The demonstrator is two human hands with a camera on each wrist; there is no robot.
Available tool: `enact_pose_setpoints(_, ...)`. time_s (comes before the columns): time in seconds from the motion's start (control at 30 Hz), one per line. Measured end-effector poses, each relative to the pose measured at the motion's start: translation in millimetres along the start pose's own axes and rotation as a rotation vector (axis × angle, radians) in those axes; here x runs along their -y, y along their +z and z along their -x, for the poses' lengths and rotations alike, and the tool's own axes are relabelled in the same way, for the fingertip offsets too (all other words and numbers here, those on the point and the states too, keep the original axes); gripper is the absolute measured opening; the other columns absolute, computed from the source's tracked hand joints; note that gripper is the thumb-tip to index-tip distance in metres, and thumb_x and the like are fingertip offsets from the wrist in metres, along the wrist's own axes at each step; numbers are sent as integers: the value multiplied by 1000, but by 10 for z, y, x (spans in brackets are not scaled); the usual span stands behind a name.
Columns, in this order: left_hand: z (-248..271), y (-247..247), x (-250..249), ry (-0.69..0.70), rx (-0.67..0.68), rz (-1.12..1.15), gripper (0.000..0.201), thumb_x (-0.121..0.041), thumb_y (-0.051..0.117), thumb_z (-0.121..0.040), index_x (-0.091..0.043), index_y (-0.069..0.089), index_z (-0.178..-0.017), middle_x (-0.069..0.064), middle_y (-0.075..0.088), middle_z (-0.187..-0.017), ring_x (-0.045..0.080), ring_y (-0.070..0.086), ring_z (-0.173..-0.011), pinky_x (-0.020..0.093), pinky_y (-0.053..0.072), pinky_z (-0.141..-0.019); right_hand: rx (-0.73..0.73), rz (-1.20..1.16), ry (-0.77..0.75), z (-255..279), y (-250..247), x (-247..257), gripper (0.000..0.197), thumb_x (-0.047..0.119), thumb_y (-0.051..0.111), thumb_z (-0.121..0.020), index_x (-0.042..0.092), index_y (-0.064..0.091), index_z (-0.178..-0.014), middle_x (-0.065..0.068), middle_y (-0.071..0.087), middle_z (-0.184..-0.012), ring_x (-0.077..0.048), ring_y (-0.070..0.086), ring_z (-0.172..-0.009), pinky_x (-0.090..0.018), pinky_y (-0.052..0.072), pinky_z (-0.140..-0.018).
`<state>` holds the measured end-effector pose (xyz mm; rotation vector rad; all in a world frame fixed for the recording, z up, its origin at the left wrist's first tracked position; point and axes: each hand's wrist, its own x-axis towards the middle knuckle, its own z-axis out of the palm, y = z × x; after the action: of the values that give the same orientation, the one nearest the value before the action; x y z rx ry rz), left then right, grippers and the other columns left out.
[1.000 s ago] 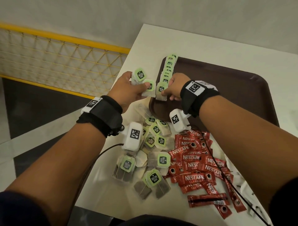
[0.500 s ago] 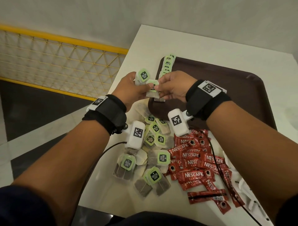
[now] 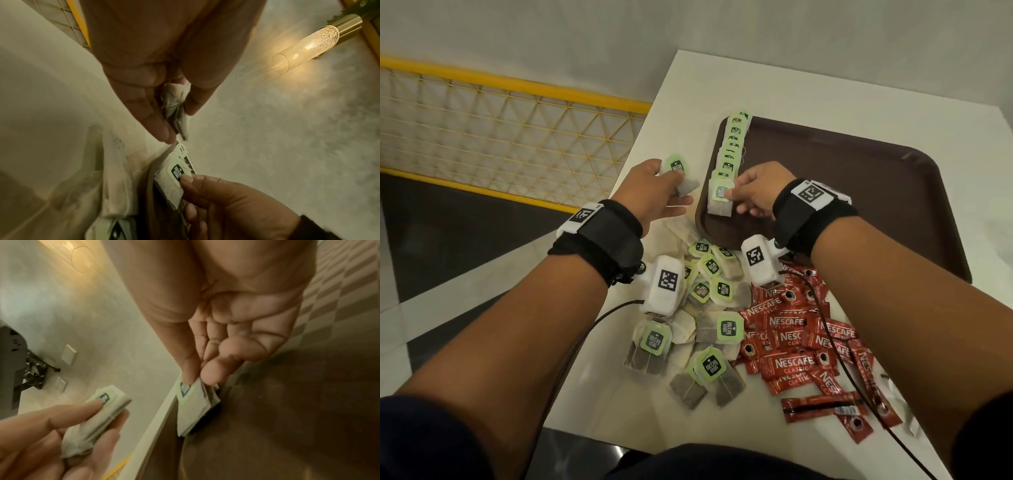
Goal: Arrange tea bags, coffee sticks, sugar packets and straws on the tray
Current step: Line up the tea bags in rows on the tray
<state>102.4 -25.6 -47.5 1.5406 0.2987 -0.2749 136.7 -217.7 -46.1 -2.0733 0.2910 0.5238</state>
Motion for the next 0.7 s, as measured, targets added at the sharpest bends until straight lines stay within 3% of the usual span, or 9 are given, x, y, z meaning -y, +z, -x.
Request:
enact_pose_setpoints(0.07,7,-18,1,11,-30,-43,20,-20,54,-100,-8,51,-115,12,68,-101,19,68,-73,31,60,-65,2,72,42,-27,21,30,15,20,68,-90,11,61,-99,-8,68,-92,-9,54,-55,-20,41,-46)
enact_pose_setpoints(0.17,6,-32,11,14,-53,-89,24,-23,57,-98,-6,53,-115,14,67,-104,18,68,-75,31,61,-64,-41,136,7,-111,21,0,14,25,72,-84,18,61,-88,-3,66,-82,-9,57,-53,-16,41,-35)
enact_pose_setpoints(0.3,24,-35,22,14,-31,-92,20,-23,59,-97,-8,54,-108,15,68,-106,17,69,-77,31,61,-66,-47,145,15,-122,13,-3,19,23,73,-83,16,63,-97,-1,64,-77,-8,57,-53,-11,37,-32)
enact_pose_setpoints(0.37,23,-29,39,13,-21,-99,26,-23,60,-97,-4,56,-113,15,69,-106,17,69,-77,30,60,-67,-41,161,19,-108,27,36,20,24,72,-84,14,63,-100,-4,66,-85,-11,59,-56,-13,41,-37)
enact_pose_setpoints(0.43,24,-13,56,21,-7,-100,23,-22,61,-97,-4,58,-111,15,69,-104,16,69,-75,27,60,-66,-3,305,31,-55,40,91,23,29,66,-90,10,64,-102,-6,68,-92,-15,60,-64,-21,48,-53)
enact_pose_setpoints(0.5,31,-1,65,25,9,-99,22,-21,64,-95,-5,58,-109,15,70,-102,15,69,-73,25,59,-65,-26,398,14,6,24,128,26,34,60,-94,9,64,-96,-5,66,-82,-15,55,-57,-25,45,-58)
enact_pose_setpoints(0.6,35,7,64,28,45,-129,32,-21,68,-92,-2,60,-117,14,70,-99,16,69,-74,24,59,-65,-97,223,-110,73,-26,119,25,36,62,-92,12,61,-87,0,62,-72,-11,50,-51,-23,42,-49)
enact_pose_setpoints(0.7,54,38,42,40,87,-141,34,-19,72,-89,-1,63,-116,13,69,-93,18,66,-74,22,57,-62,26,28,-278,158,-18,128,22,36,65,-90,15,67,-86,-1,67,-80,-11,53,-58,-23,42,-48)
